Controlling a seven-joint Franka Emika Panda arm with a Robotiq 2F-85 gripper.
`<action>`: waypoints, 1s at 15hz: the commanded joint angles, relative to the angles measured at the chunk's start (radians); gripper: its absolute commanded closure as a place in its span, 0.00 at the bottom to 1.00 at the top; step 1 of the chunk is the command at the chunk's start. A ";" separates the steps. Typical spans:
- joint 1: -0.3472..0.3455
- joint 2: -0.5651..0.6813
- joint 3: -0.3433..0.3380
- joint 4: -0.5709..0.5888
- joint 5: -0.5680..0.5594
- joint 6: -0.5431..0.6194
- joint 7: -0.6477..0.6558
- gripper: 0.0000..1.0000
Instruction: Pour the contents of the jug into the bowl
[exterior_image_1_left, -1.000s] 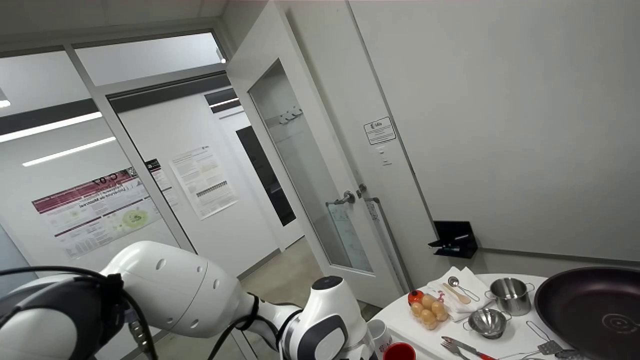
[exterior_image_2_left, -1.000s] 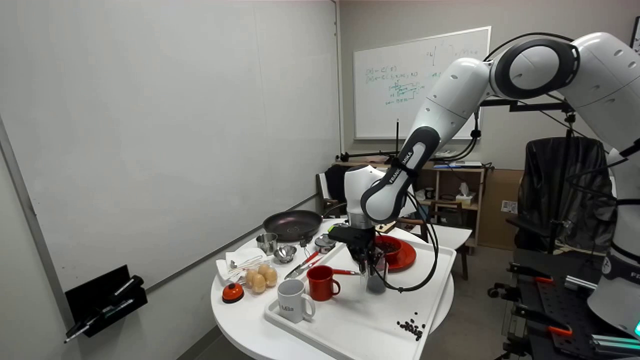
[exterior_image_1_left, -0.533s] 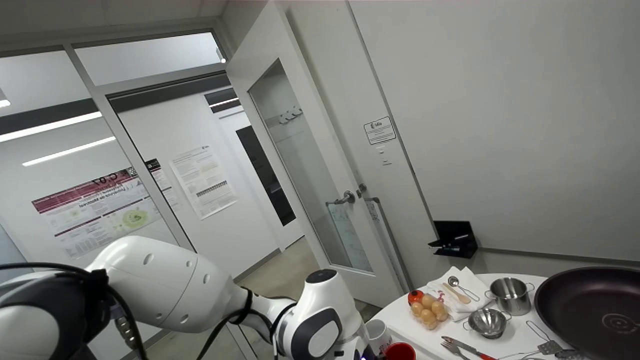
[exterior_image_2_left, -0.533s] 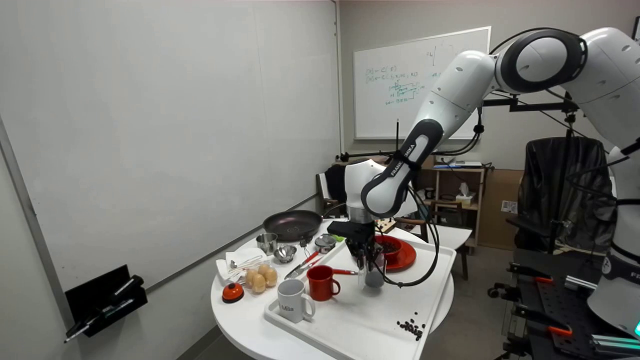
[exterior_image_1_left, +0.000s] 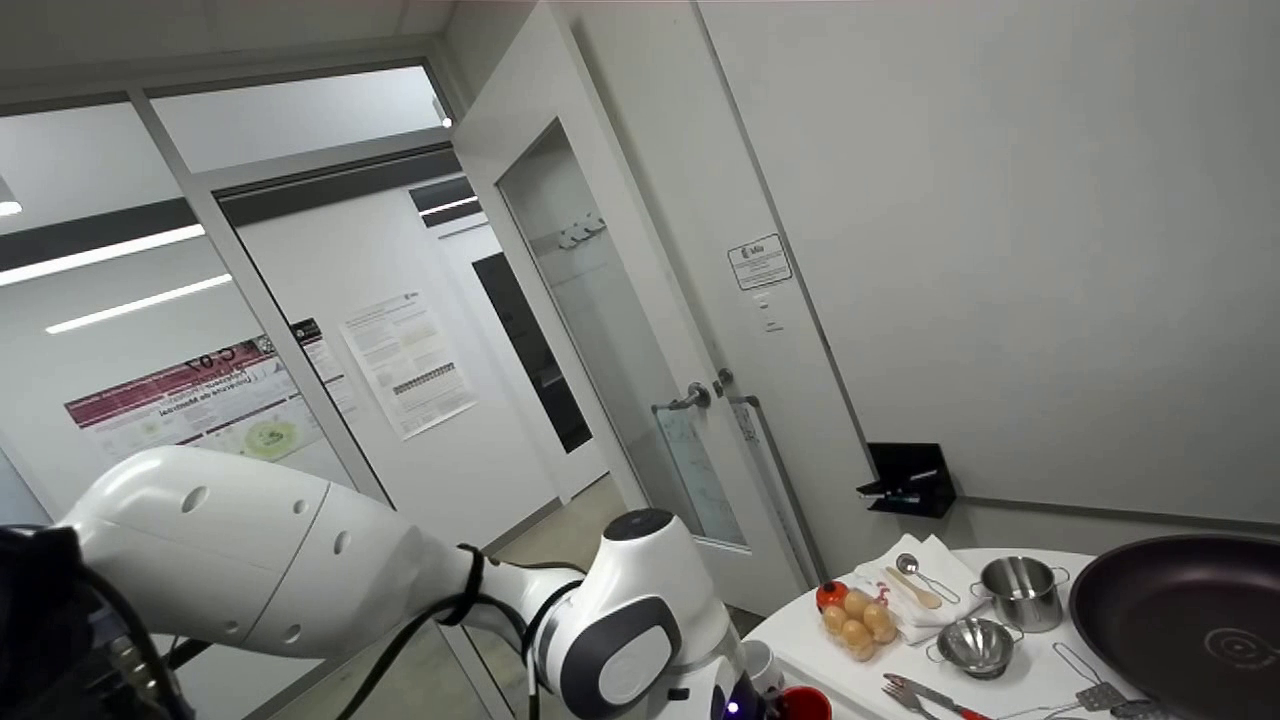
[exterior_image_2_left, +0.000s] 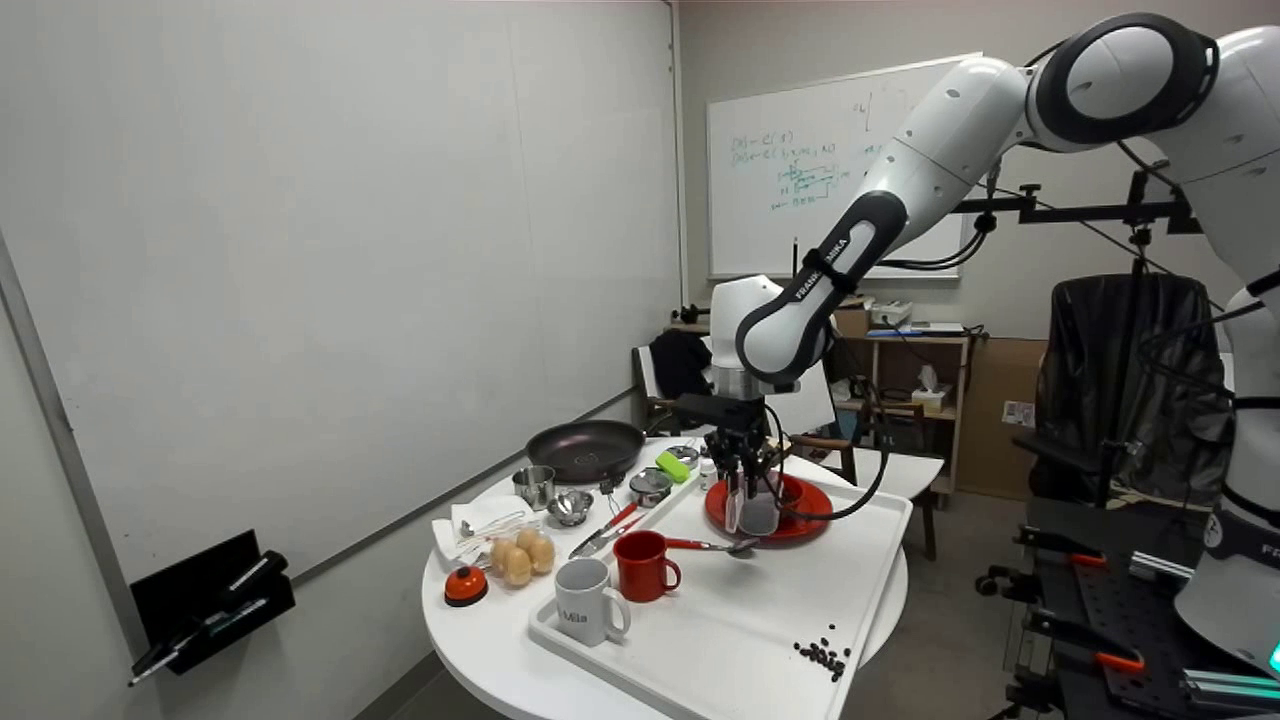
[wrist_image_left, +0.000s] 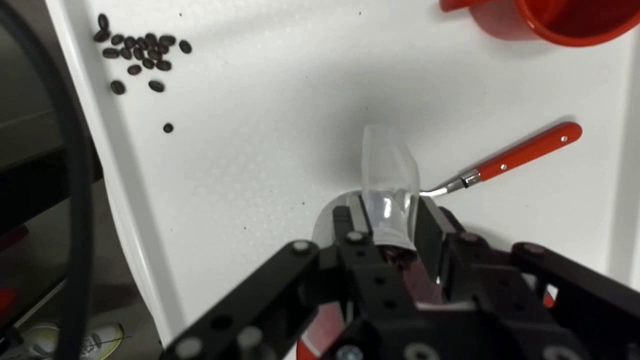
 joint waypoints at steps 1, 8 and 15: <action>-0.055 -0.014 0.009 0.007 0.035 -0.062 -0.124 0.90; -0.174 0.012 0.092 0.065 0.217 -0.151 -0.559 0.90; -0.155 0.047 0.028 0.131 0.235 -0.271 -0.624 0.90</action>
